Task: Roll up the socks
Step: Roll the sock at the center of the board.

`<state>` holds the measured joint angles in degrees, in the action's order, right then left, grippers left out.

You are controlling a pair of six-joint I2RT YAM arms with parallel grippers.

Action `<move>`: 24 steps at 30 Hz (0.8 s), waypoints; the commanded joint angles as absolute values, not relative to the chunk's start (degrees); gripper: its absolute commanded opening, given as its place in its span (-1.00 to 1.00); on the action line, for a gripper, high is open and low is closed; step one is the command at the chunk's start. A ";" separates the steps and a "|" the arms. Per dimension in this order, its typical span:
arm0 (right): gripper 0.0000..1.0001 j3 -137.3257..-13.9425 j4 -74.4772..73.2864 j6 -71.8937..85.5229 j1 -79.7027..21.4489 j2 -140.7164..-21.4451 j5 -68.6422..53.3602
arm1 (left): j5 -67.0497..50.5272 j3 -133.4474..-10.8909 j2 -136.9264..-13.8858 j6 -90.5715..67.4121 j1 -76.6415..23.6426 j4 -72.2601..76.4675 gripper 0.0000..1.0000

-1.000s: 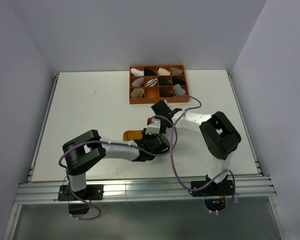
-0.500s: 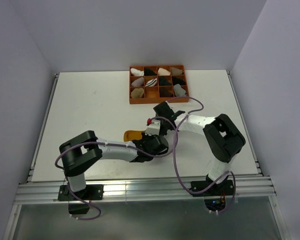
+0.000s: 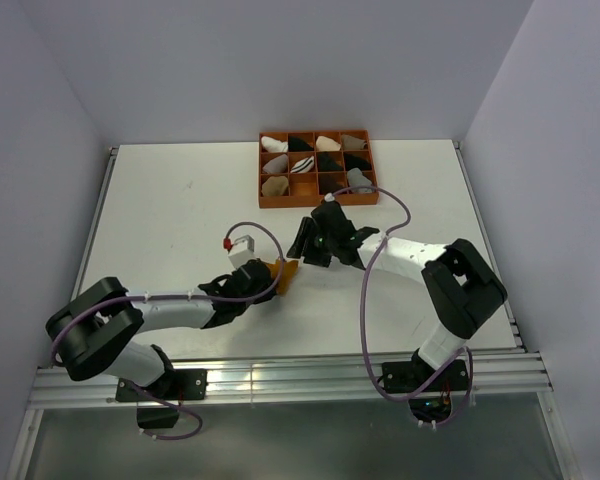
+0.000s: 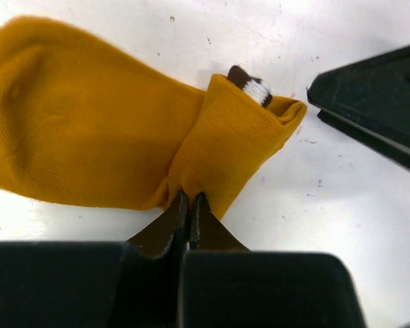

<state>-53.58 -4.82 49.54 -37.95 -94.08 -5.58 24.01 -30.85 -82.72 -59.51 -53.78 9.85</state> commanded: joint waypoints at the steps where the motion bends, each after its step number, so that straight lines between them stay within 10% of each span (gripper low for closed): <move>1: 0.22 -53.53 -1.23 47.55 -39.02 -93.86 -7.38 | 15.04 -27.00 -82.44 -66.88 -51.17 15.98 -0.99; 24: 0.41 -53.61 -0.35 48.78 -41.04 -100.46 -6.94 | 6.24 -32.78 -88.50 -61.00 -47.29 15.73 -0.99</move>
